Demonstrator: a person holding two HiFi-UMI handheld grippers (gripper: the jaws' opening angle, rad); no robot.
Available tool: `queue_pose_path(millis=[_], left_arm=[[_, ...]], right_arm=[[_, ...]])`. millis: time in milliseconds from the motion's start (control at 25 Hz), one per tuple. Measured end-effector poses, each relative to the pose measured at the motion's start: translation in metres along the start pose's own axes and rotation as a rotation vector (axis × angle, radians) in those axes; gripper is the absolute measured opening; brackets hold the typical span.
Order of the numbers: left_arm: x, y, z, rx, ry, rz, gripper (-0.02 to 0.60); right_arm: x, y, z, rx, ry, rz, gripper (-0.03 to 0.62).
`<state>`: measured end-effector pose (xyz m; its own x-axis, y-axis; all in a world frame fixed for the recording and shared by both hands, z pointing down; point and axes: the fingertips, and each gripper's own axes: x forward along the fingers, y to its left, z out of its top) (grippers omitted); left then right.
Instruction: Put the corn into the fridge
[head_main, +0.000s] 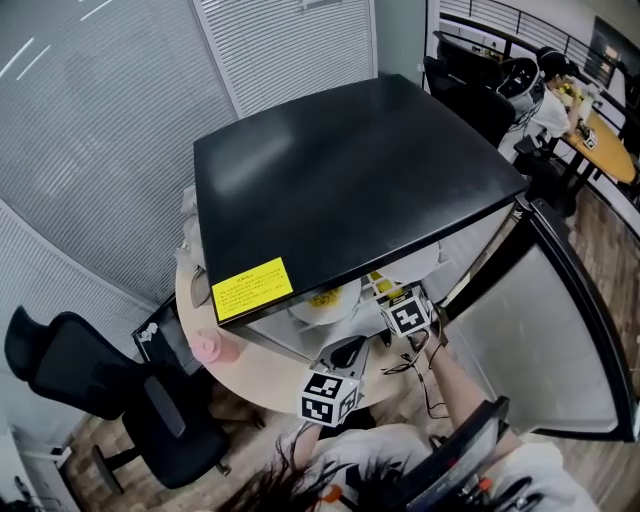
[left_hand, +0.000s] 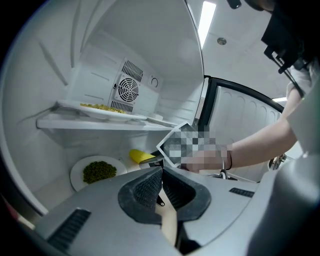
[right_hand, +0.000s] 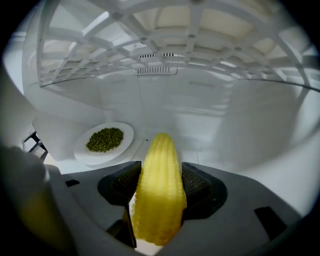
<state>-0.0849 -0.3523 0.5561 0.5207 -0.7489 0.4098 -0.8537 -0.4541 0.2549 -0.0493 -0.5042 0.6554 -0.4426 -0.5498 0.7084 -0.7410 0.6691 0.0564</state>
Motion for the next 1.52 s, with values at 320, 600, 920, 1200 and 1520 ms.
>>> queue_pose_path(millis=[320, 600, 920, 1200, 1520], left_arm=[[-0.007, -0.003, -0.005, -0.003, -0.002, 0.018, 0.011], [-0.019, -0.005, -0.004, -0.017, -0.021, 0.05, 0.011], [-0.033, -0.012, -0.006, -0.034, -0.046, 0.089, 0.011], [-0.051, -0.018, -0.006, -0.056, -0.079, 0.145, 0.011], [-0.08, -0.04, -0.011, -0.096, -0.111, 0.196, 0.011]], right_arm=[[-0.01, 0.006, 0.008, 0.07, -0.058, 0.024, 0.284], [-0.048, 0.003, 0.017, 0.115, -0.163, -0.052, 0.287], [-0.093, 0.021, 0.016, 0.067, -0.236, -0.055, 0.287], [-0.141, 0.046, 0.011, 0.137, -0.319, 0.01, 0.284], [-0.197, 0.07, -0.008, 0.228, -0.388, 0.09, 0.236]])
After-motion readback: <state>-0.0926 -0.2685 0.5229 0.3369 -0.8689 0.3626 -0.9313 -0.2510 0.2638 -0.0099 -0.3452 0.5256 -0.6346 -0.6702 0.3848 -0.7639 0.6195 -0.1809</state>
